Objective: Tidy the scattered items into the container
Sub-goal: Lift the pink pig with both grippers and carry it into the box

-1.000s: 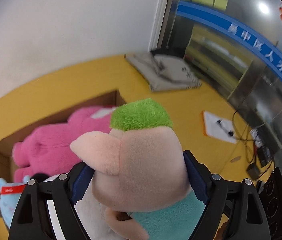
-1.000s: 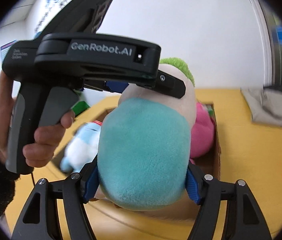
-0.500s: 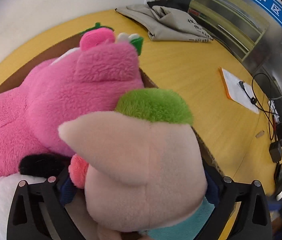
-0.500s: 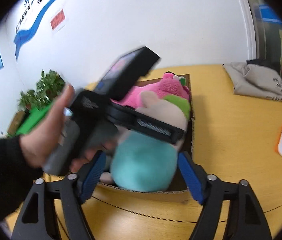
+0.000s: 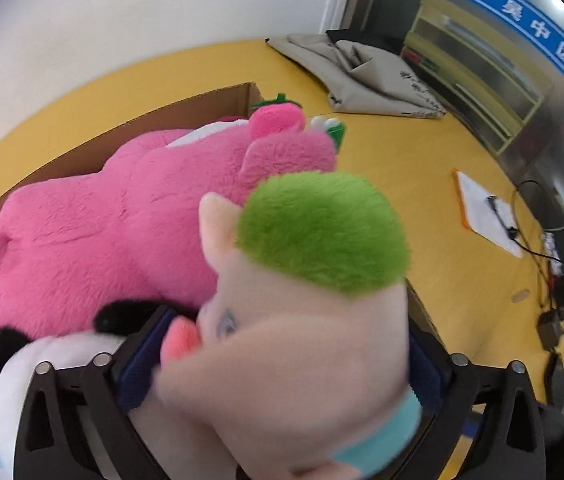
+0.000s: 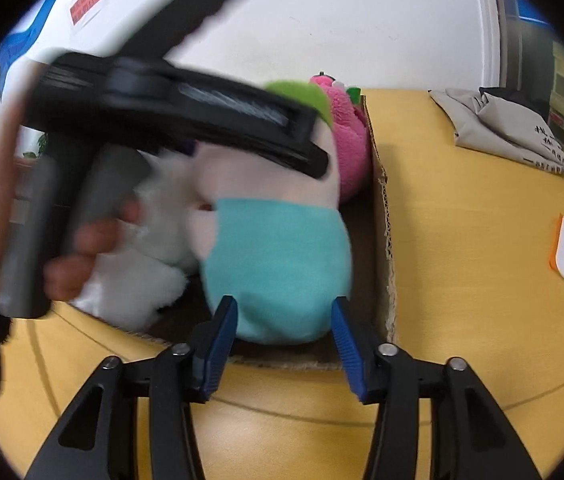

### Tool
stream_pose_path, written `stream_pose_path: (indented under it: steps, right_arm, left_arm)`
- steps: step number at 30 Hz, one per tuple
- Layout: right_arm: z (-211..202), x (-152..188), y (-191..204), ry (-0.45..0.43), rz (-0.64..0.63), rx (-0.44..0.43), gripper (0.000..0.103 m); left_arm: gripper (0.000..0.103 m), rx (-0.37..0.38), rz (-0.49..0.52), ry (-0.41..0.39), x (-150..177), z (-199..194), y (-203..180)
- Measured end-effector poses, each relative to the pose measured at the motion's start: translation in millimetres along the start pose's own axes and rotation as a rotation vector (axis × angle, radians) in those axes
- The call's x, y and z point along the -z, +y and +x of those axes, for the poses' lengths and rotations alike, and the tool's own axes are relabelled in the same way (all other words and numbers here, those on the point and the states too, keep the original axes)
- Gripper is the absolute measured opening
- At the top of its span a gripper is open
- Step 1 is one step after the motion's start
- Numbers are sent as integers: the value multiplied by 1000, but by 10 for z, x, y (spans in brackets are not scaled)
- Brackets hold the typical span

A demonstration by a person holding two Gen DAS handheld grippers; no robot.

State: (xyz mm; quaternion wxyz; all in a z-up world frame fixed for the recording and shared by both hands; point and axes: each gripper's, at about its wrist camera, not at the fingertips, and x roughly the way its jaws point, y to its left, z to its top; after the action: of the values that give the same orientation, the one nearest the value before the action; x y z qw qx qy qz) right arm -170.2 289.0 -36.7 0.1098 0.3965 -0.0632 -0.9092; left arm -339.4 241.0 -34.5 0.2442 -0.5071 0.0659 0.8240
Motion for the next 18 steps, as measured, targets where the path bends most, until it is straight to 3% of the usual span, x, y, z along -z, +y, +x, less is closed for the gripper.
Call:
stream_pose_path:
  steps: [3,7,13,18]
  right_arm:
    - [-322,52,-14,-42,24,-17,77]
    - [-698,186,-93,-85,88,-21,80]
    - [-1112,309,-20,-135,70,-10,81]
    - [-1263,391,116,-156,62,-25,81]
  left_arm:
    - [103,12,4,35,-26,121,-126]
    - [102,90,81,57,66,37,-417]
    - [103,93,175,-164,203,-858,-678]
    - [103,-32,183,-259,242,-1368,-618]
